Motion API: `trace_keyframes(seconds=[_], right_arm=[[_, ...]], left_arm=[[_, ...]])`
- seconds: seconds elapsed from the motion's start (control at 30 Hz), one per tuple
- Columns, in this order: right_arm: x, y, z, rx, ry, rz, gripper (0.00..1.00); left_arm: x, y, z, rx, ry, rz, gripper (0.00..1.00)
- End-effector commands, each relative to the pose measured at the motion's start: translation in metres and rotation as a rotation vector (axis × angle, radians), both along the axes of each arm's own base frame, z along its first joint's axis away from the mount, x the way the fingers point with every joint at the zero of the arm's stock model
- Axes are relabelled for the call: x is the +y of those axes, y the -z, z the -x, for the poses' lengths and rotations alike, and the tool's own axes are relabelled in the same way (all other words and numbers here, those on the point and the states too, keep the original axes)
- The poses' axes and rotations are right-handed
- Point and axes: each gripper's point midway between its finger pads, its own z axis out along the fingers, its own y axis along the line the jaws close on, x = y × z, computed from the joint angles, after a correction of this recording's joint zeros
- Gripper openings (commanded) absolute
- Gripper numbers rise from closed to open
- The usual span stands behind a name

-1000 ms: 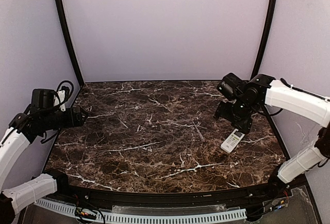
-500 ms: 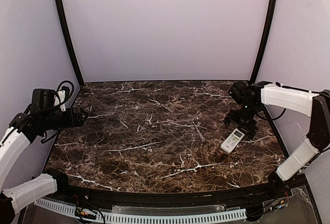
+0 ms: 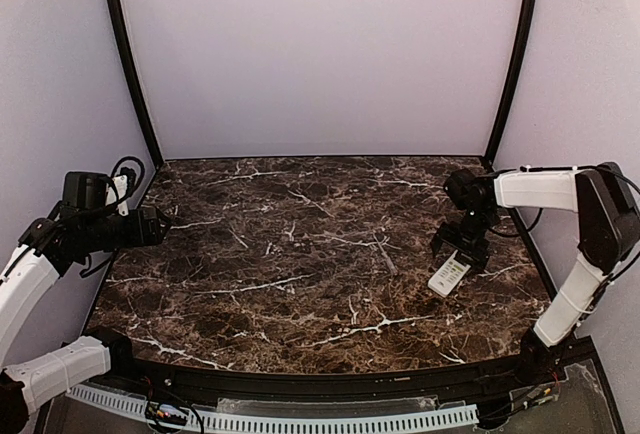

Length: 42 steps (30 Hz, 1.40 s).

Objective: Unload the batteries from the remote control

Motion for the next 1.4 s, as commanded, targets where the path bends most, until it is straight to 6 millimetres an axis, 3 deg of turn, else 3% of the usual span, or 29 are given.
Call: trace_keyframes(seconds=[0.0,0.37,0.83,1.1,1.37], right_arm=[[-0.001,0.015,0.008,0.022,-0.012,-0.013,0.91],[-0.005,0.031,0.021,0.049,-0.020,-0.001,0.80],[-0.006,0.033,0.020,0.058,-0.046,0.010,0.52],[0.004,0.013,0.006,-0.025,-0.135,-0.034,0.36],[0.031,-0.032,-0.014,-0.211,-0.295,-0.160,0.35]], left_arm=[[0.002,0.002,0.000,0.004,-0.016,-0.003,0.92],[0.003,0.006,-0.001,0.019,-0.024,-0.002,0.91],[0.004,0.005,-0.001,0.018,-0.027,-0.002,0.91],[0.001,0.006,-0.002,0.024,-0.010,0.006,0.91],[-0.009,0.004,-0.002,0.015,0.045,0.035,0.93]])
